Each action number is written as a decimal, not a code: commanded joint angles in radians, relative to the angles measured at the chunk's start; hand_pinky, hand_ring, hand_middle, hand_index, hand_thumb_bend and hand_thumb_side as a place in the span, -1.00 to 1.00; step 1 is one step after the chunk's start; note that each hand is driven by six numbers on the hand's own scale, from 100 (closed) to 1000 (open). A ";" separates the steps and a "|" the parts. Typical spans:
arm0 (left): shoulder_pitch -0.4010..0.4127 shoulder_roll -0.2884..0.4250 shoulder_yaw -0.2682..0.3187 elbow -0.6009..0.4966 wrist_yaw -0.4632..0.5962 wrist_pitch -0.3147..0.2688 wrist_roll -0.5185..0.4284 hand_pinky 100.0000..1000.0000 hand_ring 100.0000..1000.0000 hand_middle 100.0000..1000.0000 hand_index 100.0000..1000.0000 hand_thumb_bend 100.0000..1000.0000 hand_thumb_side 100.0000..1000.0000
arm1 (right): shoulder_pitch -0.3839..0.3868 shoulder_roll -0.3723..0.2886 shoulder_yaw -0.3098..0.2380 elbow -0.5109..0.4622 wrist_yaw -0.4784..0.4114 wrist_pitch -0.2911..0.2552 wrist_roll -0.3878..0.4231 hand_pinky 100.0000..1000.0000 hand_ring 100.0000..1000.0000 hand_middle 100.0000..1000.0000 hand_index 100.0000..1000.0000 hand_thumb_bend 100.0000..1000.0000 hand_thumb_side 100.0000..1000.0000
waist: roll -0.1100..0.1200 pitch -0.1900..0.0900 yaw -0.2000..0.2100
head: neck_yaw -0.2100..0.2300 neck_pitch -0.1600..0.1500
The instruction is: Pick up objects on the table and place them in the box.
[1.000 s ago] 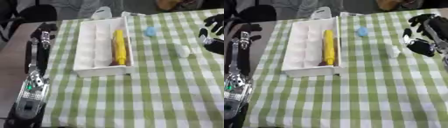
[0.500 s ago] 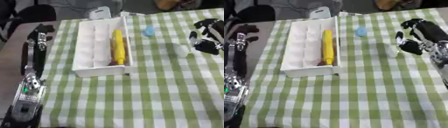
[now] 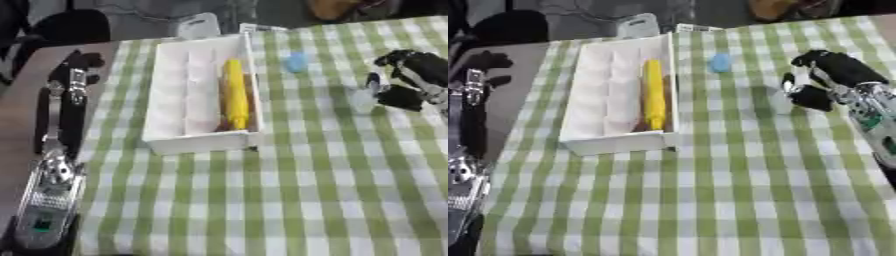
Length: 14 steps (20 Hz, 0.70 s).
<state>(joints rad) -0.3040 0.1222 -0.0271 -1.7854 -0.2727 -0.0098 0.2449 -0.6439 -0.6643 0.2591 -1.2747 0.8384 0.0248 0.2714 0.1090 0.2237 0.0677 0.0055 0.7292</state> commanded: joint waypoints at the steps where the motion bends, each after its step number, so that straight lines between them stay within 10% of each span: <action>1: -0.011 0.015 0.000 -0.011 0.005 -0.002 -0.004 0.50 1.00 0.24 0.49 -0.90 0.96 | -0.025 -0.010 -0.013 0.020 0.016 -0.019 0.022 0.30 0.37 0.57 0.76 -1.00 0.60 | -0.017 -0.028 0.004 | -0.005 -0.002; 6: -0.013 0.015 0.000 -0.011 0.006 -0.001 -0.004 0.50 1.00 0.24 0.49 -0.90 0.96 | -0.027 -0.005 -0.016 0.044 0.037 -0.027 0.011 0.27 0.35 0.52 0.78 -1.00 1.00 | -0.014 -0.025 0.012 | -0.009 -0.003; 14: -0.013 0.014 0.001 -0.011 0.007 -0.002 -0.004 0.50 1.00 0.24 0.49 -0.90 0.96 | -0.021 -0.001 -0.012 0.062 0.064 -0.037 -0.026 0.34 0.44 0.64 0.88 -0.95 0.83 | -0.015 -0.021 0.016 | -0.013 -0.003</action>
<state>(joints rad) -0.3065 0.1221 -0.0273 -1.7847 -0.2687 -0.0110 0.2430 -0.6508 -0.6541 0.2536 -1.2097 0.8920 -0.0100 0.2479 0.1090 0.2237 0.0820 -0.0050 0.7291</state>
